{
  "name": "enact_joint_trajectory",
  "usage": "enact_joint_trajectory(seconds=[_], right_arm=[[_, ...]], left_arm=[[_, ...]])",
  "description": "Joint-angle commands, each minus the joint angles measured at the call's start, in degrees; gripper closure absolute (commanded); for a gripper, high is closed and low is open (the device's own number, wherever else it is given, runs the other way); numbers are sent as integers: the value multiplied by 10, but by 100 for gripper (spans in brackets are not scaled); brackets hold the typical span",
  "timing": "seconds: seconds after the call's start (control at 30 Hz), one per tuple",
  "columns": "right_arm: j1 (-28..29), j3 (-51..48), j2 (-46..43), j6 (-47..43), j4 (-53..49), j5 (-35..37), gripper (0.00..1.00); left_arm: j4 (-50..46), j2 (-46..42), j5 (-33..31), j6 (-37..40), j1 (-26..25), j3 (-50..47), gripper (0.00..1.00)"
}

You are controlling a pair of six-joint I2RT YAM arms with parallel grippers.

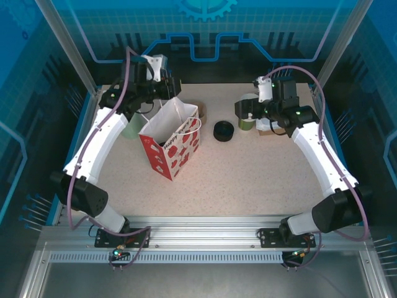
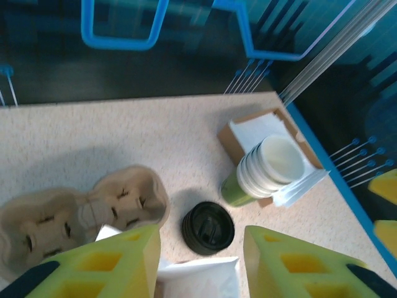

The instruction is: Pack the takeout coffee

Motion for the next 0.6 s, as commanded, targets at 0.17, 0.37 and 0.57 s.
enact_joint_trajectory(seconds=[0.17,0.37,0.57], right_arm=[[-85,38,74,62,10,75,8],[-150,74,169,118,1,121,10],[-171,137,265,131,-29,158,12]], left_arm=[[42,-58,159,-105,-10,15,43],[12,-42,191,-107,-38,33,35],[17,-52,189,-97,-42,14,35]])
